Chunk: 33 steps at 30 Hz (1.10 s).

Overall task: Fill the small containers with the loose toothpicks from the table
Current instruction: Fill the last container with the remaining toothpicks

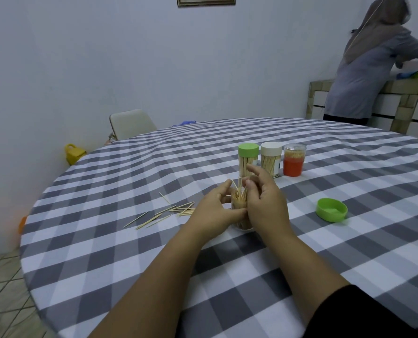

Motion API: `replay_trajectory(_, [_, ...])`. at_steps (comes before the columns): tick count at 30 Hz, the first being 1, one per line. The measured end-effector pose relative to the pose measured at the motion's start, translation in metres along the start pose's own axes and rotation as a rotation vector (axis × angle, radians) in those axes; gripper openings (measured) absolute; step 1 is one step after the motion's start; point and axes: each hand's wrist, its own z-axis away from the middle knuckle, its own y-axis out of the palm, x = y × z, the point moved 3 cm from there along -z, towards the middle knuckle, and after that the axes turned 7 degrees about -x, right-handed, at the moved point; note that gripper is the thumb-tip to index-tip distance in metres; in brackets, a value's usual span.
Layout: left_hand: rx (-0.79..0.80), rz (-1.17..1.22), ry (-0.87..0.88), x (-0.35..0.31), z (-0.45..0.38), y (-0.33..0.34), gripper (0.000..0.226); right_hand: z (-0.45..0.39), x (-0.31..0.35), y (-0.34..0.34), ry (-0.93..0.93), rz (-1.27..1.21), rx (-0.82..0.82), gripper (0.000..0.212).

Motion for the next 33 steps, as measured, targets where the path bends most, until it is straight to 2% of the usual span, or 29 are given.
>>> replay_trajectory(3, [0.013, -0.018, 0.009, 0.0, 0.0, 0.001, 0.086, -0.001, -0.001, 0.0, 0.021, -0.023, 0.023, 0.031])
replay_trajectory(6, [0.003, -0.017, 0.023, -0.002, 0.0, 0.001, 0.078, 0.001, 0.002, 0.001, 0.022, -0.026, 0.06, 0.032])
replay_trajectory(12, [0.003, -0.013, 0.058, -0.003, 0.0, 0.001, 0.062, 0.003, 0.004, 0.007, -0.034, -0.025, 0.154, 0.047])
replay_trajectory(15, [-0.008, -0.034, 0.091, -0.005, 0.001, 0.001, 0.054, 0.002, 0.002, 0.011, -0.074, 0.057, 0.173, 0.051])
replay_trajectory(22, [-0.056, -0.086, 0.113, -0.004, 0.0, 0.001, 0.038, 0.005, 0.003, 0.01, -0.229, 0.154, 0.112, 0.038])
replay_trajectory(26, [-0.106, -0.071, 0.081, 0.0, -0.001, 0.0, 0.042, 0.006, 0.001, 0.009, -0.286, 0.193, 0.076, 0.032])
replay_trajectory(30, [-0.124, -0.023, 0.013, 0.005, -0.004, -0.002, 0.07, 0.011, 0.005, 0.015, -0.389, 0.23, 0.113, 0.029])
replay_trajectory(33, [-0.137, 0.012, -0.008, 0.007, -0.005, -0.002, 0.077, 0.011, 0.004, 0.017, -0.444, 0.29, 0.08, 0.029])
